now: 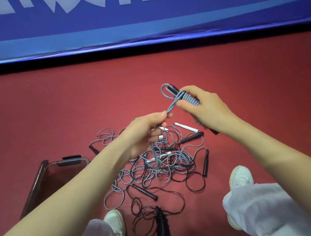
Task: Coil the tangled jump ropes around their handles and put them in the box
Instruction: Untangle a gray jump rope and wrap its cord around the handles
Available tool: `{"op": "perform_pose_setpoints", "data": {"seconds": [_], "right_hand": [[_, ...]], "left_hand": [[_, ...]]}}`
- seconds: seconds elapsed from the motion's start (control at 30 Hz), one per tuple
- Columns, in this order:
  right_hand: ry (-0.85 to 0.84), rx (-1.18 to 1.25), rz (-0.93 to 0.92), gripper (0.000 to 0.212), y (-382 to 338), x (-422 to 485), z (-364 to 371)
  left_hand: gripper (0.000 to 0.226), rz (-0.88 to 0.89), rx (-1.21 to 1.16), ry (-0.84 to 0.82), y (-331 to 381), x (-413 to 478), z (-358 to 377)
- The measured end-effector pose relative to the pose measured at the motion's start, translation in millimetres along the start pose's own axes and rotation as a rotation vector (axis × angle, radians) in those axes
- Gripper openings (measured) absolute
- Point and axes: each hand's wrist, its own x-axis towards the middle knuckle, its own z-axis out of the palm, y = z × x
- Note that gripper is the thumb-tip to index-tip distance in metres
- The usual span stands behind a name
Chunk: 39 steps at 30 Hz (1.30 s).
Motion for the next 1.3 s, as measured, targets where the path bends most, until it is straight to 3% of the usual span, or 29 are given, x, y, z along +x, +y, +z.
{"op": "perform_pose_setpoints", "data": {"seconds": [0.13, 0.2, 0.3, 0.4, 0.53, 0.63, 0.77, 0.9, 0.97, 1.07, 1.17, 1.3], "right_hand": [[-0.165, 0.439, -0.075, 0.013, -11, -3, -9], [-0.309, 0.621, -0.056, 0.019, -14, -6, -12], [-0.494, 0.700, -0.044, 0.032, -14, -10, -12], [-0.658, 0.651, -0.019, 0.037, -15, -14, -14], [-0.864, 0.370, -0.005, 0.042, -22, -20, -10], [-0.958, 0.239, 0.038, 0.042, -20, -22, -1], [-0.878, 0.107, 0.072, 0.038, -16, -18, 0], [-0.636, -0.289, -0.041, 0.043, -17, -15, 1], [-0.587, -0.426, -0.031, 0.040, -18, -17, 4], [-0.455, -0.576, -0.031, 0.039, -16, -16, 13], [-0.253, -0.555, -0.037, 0.043, -15, -12, 12], [-0.096, -0.432, -0.078, 0.044, -19, -11, 5]], "left_hand": [[0.025, 0.024, -0.070, -0.049, 2, -1, -5], [0.016, 0.084, -0.027, -0.045, 2, -1, -8], [0.012, 0.130, 0.063, -0.077, -1, -1, -13], [0.013, 0.162, 0.263, -0.098, 7, -4, -23], [0.015, 0.148, 0.648, -0.179, 12, -11, -32], [0.018, 0.065, 0.700, -0.196, 7, -11, -30], [0.010, 0.099, 0.673, -0.081, 8, -8, -24], [0.009, 0.220, 0.625, 0.126, 9, -4, -17], [0.013, 0.248, 0.527, 0.130, 8, -5, -10], [0.004, 0.333, 0.597, 0.083, -4, -7, 8], [0.013, 0.482, 0.571, 0.150, -8, -7, 15], [0.023, 0.444, 0.172, 0.186, 0, -8, 14]]}}
